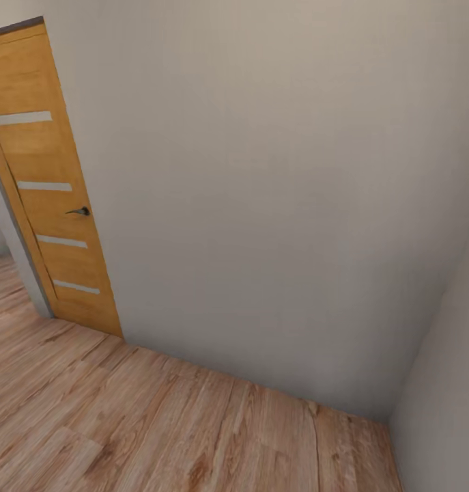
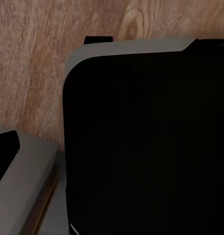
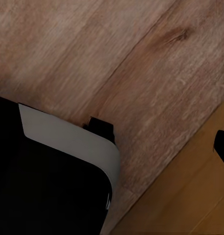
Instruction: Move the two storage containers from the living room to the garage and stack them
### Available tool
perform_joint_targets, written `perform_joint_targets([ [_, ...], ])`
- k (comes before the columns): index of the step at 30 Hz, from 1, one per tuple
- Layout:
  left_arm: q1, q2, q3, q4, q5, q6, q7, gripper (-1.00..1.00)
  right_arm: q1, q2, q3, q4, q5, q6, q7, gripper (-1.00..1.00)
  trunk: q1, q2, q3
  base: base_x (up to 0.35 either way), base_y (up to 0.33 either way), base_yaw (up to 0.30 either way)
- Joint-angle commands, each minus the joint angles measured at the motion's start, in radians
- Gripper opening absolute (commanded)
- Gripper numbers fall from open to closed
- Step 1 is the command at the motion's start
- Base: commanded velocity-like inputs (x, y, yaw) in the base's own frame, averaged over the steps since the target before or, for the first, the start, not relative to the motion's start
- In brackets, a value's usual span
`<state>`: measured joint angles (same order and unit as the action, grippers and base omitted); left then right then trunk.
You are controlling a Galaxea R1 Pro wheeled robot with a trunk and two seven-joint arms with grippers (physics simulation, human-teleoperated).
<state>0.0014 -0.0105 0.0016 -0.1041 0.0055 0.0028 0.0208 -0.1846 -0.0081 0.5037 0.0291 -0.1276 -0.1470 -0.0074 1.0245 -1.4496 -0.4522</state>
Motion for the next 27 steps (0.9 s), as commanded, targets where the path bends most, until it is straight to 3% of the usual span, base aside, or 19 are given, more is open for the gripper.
perform_joint_targets([
  [1, 0.0, 0.0, 0.0, -0.001, 0.001, 0.0, 0.002, 1.0, -0.001, 0.0, 0.009, 0.003, -0.01, -0.007, -0.001, 1.0, 0.001, 0.0, -0.001, 0.305, 0.0, 0.26],
  [23, 0.0, 0.0, 0.0, -0.001, 0.001, 0.0, 0.002, 1.0, -0.001, 0.0, 0.009, 0.003, -0.011, -0.006, -0.001, 1.0, 0.001, 0.0, -0.001, 0.298, 0.0, 0.272],
  [27, 0.0, 0.0, 0.0, -0.002, 0.001, 0.0, 0.002, 1.0, -0.001, 0.0, 0.009, 0.003, -0.011, -0.005, -0.002, 1.0, 0.001, 0.0, -0.001, 0.228, 0.0, 0.124],
])
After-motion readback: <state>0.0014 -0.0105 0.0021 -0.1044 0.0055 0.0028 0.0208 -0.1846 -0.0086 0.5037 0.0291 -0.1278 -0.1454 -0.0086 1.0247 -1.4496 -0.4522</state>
